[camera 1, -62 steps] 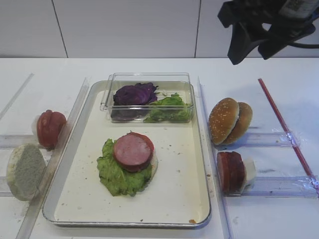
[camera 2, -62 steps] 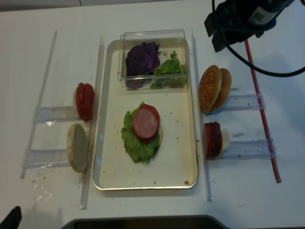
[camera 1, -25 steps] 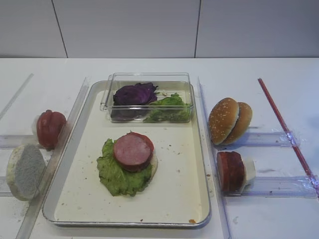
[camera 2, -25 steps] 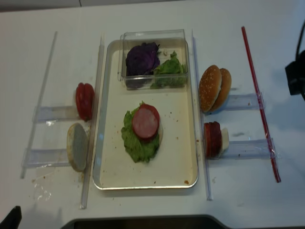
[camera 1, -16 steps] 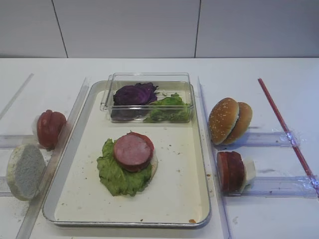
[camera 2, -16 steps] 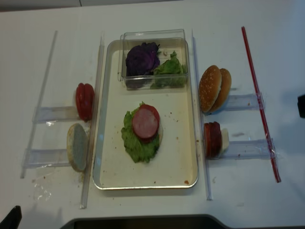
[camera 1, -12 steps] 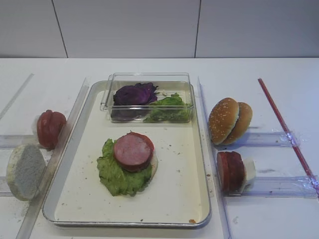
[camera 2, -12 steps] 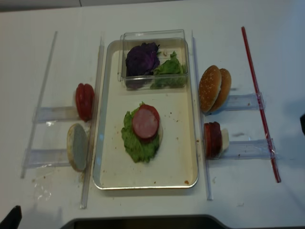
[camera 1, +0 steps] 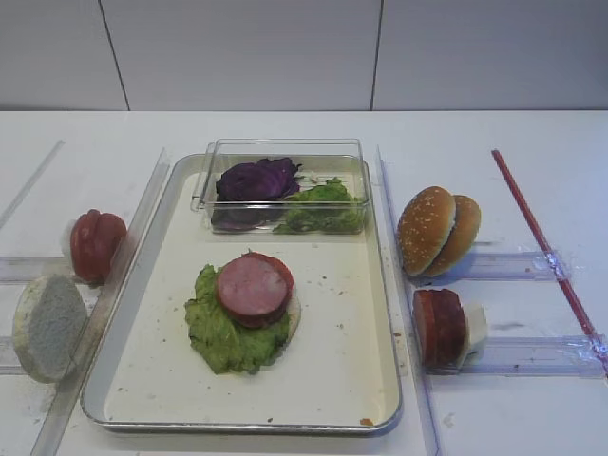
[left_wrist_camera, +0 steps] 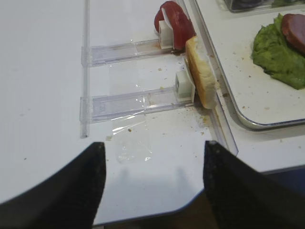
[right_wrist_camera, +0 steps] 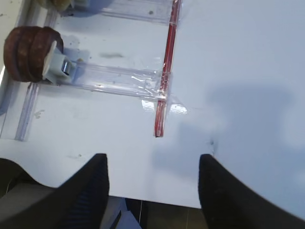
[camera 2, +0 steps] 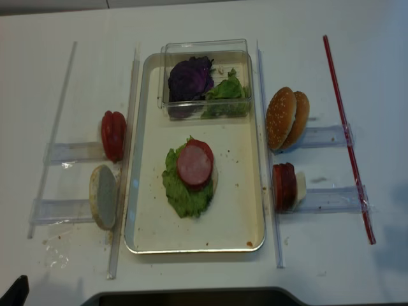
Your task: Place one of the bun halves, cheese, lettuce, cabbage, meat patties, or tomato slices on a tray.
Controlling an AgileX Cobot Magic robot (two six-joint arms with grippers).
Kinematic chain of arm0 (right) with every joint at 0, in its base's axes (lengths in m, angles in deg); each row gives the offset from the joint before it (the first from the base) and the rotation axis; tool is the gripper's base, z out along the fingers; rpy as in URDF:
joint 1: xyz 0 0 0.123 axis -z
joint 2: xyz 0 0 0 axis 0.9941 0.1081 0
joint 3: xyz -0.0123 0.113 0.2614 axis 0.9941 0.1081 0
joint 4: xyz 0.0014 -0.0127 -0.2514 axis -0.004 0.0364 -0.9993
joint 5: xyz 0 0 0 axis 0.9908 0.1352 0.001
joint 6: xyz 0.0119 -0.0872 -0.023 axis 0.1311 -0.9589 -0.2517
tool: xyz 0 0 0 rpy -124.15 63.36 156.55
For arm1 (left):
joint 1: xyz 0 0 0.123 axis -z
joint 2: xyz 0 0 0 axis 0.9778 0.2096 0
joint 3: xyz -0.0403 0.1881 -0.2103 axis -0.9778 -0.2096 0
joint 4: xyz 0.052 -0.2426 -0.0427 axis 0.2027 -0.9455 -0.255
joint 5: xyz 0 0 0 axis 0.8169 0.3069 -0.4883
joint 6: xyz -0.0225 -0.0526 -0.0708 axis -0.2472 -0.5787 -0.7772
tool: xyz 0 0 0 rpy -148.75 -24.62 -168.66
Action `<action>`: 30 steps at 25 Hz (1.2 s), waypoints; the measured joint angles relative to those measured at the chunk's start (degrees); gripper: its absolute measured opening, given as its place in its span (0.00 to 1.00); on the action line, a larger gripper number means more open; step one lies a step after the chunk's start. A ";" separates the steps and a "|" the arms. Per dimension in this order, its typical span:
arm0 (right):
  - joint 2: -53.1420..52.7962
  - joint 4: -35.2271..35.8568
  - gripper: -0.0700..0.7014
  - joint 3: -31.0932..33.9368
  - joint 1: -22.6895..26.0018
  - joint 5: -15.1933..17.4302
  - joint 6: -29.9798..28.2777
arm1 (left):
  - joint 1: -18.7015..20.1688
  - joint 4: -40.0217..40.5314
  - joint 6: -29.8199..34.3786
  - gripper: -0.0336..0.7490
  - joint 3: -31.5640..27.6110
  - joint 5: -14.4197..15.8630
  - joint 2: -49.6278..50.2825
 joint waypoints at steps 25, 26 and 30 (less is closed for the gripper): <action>-31.25 -0.09 0.66 13.60 0.09 -4.52 4.13 | 0.00 0.00 0.00 0.56 0.00 0.00 0.00; -32.58 -0.23 0.66 13.60 0.09 -4.96 4.13 | 0.00 0.00 0.00 0.56 0.00 0.00 0.00; -34.49 -1.29 0.66 13.60 0.09 -5.48 4.01 | 0.00 0.00 0.00 0.56 0.00 0.00 0.00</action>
